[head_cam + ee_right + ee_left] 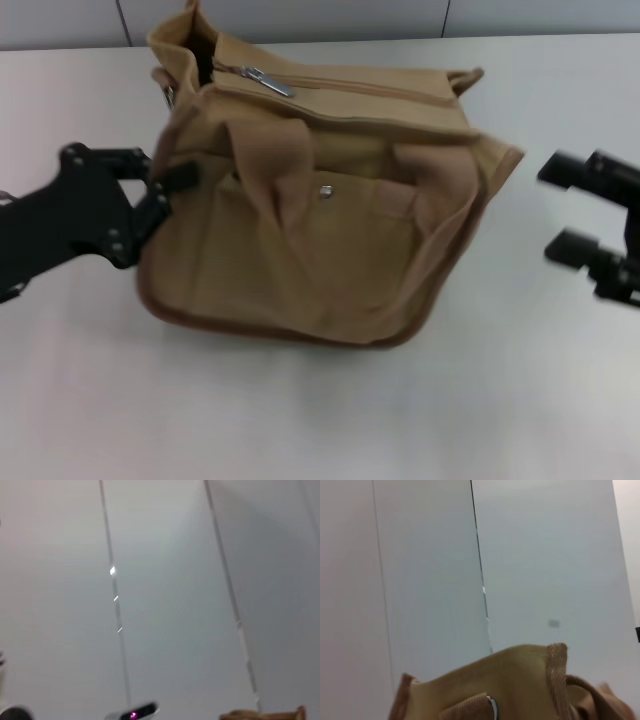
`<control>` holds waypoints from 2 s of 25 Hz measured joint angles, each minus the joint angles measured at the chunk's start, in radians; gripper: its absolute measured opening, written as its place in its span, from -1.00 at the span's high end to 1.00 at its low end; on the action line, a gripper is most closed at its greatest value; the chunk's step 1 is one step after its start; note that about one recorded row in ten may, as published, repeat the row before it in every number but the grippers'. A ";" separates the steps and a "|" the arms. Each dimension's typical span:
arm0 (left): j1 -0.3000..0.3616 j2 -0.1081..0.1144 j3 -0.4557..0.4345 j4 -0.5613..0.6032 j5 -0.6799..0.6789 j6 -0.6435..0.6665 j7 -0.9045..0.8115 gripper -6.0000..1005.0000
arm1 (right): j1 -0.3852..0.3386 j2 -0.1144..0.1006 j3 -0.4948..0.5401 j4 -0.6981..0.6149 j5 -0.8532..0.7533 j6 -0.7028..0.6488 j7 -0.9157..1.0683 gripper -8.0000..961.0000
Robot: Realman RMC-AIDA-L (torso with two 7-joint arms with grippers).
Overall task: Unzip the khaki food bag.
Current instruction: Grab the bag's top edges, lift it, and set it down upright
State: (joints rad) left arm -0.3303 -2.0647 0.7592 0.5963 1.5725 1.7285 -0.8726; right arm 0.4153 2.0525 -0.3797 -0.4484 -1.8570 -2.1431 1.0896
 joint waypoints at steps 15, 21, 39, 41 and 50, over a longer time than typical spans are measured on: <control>-0.147 0.031 -0.052 0.113 0.002 0.114 0.034 0.86 | 0.011 0.016 0.078 0.090 0.003 0.094 0.017 -0.49; -0.118 0.001 -0.018 0.124 0.011 0.166 0.114 0.85 | 0.022 0.023 0.074 0.127 0.004 0.147 0.018 -0.49; -0.083 -0.011 0.070 -0.053 0.007 0.125 0.307 0.84 | 0.053 0.025 -0.126 0.129 -0.010 0.178 -0.020 -0.45; -0.085 -0.011 0.078 -0.054 0.007 0.125 0.307 0.84 | 0.059 0.026 -0.133 0.133 -0.010 0.179 -0.029 -0.45; -0.091 -0.013 0.126 -0.060 0.007 0.126 0.307 0.84 | 0.081 0.030 -0.142 0.154 -0.005 0.197 -0.056 -0.12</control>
State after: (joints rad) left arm -0.4215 -2.0781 0.8849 0.5364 1.5791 1.8541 -0.5653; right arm 0.4958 2.0829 -0.5218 -0.2944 -1.8622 -1.9461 1.0336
